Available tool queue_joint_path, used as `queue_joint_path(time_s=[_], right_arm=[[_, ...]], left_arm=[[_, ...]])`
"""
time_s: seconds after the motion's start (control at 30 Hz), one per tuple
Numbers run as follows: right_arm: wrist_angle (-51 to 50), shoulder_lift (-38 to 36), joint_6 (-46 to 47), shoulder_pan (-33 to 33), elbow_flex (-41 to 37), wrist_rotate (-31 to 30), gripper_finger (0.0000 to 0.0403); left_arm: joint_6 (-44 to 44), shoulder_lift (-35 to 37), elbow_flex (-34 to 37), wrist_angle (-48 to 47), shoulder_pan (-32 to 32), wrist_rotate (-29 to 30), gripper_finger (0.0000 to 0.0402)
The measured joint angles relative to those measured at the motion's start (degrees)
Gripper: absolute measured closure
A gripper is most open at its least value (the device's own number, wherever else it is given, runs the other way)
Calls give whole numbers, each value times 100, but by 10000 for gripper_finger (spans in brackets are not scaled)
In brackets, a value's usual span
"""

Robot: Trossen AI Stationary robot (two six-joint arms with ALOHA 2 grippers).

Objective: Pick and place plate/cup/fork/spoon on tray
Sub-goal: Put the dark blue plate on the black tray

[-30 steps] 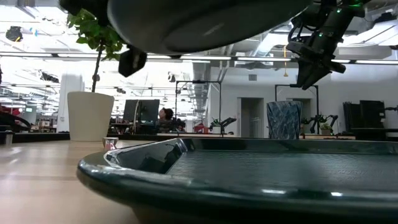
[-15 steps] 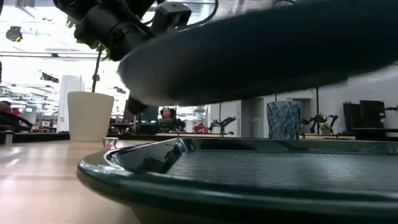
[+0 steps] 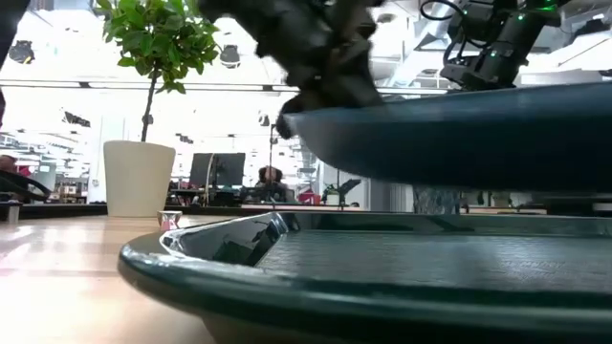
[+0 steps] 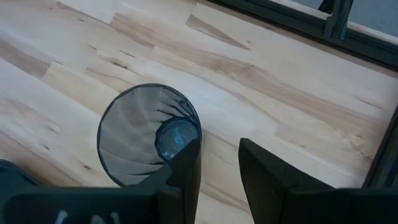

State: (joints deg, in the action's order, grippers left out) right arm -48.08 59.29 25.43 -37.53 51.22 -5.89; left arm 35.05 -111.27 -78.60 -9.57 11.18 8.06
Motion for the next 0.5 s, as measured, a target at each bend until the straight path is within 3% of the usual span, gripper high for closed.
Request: queue_joint_path(time_s=[0.5], right_arm=[[-222,0,-7,0,0,4,269]], left_arm=[[-305,-1956,-2399,-135,-439,-777,401]])
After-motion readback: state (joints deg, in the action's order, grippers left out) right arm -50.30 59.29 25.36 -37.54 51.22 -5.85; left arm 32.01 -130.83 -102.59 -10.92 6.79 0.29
